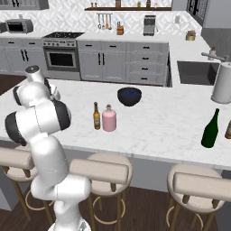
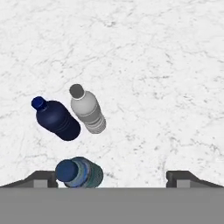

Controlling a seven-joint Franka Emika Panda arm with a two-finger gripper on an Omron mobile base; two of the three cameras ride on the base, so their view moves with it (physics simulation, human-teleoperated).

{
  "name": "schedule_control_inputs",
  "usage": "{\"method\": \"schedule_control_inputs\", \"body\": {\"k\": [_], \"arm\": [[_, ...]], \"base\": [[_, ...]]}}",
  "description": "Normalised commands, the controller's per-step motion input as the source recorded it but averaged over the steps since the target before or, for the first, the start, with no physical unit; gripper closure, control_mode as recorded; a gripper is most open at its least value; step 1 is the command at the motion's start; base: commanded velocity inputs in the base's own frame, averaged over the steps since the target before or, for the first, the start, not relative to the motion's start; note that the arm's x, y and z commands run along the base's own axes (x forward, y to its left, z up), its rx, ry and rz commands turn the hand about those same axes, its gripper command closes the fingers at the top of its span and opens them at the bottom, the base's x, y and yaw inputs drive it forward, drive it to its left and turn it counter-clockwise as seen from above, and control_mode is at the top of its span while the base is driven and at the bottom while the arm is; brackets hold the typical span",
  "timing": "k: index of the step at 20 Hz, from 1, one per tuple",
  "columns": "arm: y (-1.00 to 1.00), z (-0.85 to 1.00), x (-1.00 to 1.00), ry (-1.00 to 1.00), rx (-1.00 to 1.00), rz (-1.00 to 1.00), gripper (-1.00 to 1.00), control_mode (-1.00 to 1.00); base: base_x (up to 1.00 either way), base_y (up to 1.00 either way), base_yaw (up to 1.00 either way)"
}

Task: Move the plastic bottles in the middle to the plastics group, and the glass bottles in the middle to the glass group.

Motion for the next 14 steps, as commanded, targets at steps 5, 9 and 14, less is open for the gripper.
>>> {"method": "schedule_control_inputs", "body": {"k": [5, 9, 14], "arm": [[-0.88, 0.06, -0.31, 0.02, 0.00, -0.07, -1.00, -1.00], [-0.89, 0.03, -0.22, 0.00, 0.00, -0.07, -1.00, -1.00], [-0.83, 0.07, 0.00, 0.01, 0.00, -0.04, -1.00, -1.00]], "base": [[0.00, 0.00, 0.00], [0.00, 0.00, 0.00], [0.00, 0.00, 0.00]]}}
